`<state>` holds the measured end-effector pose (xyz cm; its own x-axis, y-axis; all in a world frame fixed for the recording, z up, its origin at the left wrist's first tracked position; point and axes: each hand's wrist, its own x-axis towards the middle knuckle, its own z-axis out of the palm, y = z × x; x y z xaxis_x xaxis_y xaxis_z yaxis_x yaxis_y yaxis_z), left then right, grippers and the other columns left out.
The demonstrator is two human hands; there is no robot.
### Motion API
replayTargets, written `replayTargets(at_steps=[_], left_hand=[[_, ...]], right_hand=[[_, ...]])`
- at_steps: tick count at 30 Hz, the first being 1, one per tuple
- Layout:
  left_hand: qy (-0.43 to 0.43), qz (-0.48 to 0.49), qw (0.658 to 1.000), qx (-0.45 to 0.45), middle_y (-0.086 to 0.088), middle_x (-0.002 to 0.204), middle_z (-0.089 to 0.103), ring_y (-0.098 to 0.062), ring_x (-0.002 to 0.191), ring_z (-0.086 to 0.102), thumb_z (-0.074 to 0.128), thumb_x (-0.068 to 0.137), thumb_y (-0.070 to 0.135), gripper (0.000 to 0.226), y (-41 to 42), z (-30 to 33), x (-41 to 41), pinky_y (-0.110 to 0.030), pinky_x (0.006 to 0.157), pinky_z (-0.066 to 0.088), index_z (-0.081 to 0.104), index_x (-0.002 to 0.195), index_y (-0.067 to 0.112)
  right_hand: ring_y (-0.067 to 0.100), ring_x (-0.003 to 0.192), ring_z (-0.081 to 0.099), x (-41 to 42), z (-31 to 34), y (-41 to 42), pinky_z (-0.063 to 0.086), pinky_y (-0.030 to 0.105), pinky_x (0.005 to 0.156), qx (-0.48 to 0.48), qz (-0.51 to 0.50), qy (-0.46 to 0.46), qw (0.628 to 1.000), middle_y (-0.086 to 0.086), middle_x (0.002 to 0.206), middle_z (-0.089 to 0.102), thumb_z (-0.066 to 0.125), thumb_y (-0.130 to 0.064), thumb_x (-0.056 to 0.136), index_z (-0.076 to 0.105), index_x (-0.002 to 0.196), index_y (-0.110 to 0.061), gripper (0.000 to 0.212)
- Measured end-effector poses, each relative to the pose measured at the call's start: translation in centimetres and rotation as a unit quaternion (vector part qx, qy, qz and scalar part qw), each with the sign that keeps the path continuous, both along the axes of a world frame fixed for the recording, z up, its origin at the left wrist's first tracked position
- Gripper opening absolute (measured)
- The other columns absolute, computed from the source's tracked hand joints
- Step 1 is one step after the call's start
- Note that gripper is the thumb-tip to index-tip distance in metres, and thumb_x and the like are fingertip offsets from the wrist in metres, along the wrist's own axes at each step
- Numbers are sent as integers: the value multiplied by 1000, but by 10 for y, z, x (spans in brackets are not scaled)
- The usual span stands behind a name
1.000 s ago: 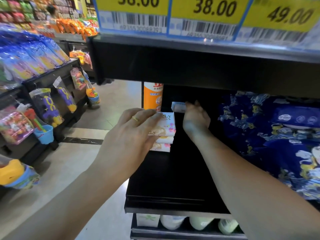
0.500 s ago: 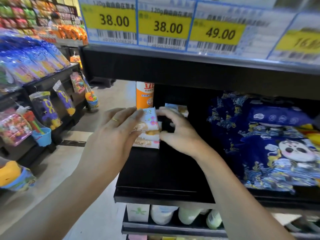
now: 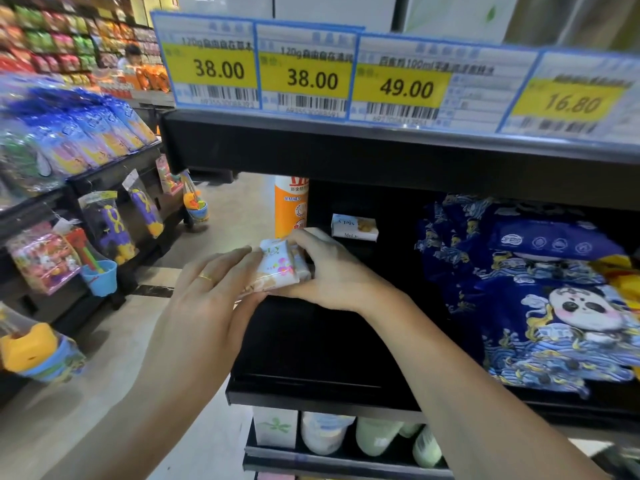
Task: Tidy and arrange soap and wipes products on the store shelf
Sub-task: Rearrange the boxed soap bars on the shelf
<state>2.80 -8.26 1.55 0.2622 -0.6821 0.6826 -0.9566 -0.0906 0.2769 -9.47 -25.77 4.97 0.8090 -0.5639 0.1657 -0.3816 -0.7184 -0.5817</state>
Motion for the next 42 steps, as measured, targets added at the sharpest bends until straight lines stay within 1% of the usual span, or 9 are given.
replayTargets(at_steps=[9,12,15,21,25,33,36,40,42], left_hand=[[-4,-2,1000,-20,-4,139,64,-31,126,53,62,103,22,40,7,-2,2,-37,103,42,63,142,13],[-8,-5,1000,-8,-4,140,64,-31,126,53,60,97,27,49,10,0,1,-36,105,40,62,143,14],[2,-11,1000,5,0,141,63,-30,126,54,60,100,27,46,15,2,-3,-42,103,47,61,145,17],[-55,-38,998,16,0,137,67,-28,121,62,68,91,26,49,-3,15,-30,-37,82,57,67,138,14],[-70,-96,990,72,-4,141,65,-29,129,59,78,91,17,51,-47,21,-49,-45,95,60,65,141,15],[-74,-106,970,204,4,144,53,-21,133,41,57,103,29,42,-146,24,-56,-35,91,50,52,144,31],[-73,-70,956,275,-4,133,61,-28,129,50,58,100,26,40,-164,23,-56,-39,91,44,49,139,26],[-88,-33,955,282,-3,135,61,-29,128,49,57,101,28,39,-173,21,-54,-40,99,43,50,139,26],[-75,-29,958,274,-2,137,58,-27,126,45,54,104,29,35,-174,18,-54,-36,95,41,56,139,28]], right_hand=[[13,127,47,-14,5,2,44,40,106,-15,-15,17,1000,-25,140,43,45,-45,84,52,123,-48,40],[15,110,56,-11,10,3,50,33,80,-35,-48,36,998,-12,124,55,50,-64,82,51,115,-45,38],[8,93,56,-13,13,-3,41,24,63,-32,-60,59,996,-12,117,56,68,-45,89,48,109,-44,28],[21,112,60,-34,32,-39,52,36,96,-18,-174,59,983,-5,128,60,68,-15,84,52,115,-44,45],[33,134,50,-19,38,-68,43,34,108,17,-341,42,939,12,148,52,63,-19,91,55,142,-24,52],[23,105,60,11,29,-110,51,31,93,188,-318,67,927,8,114,61,60,-41,100,64,124,-11,39],[12,53,64,9,19,-113,45,14,44,229,-350,47,907,-2,62,67,72,-38,94,69,85,-14,26],[11,46,61,8,15,-114,30,9,30,151,-335,127,921,4,64,62,61,-23,99,65,84,-8,22],[14,70,67,12,16,-120,45,7,50,212,-341,80,912,7,86,70,55,-25,104,67,101,-8,21]])
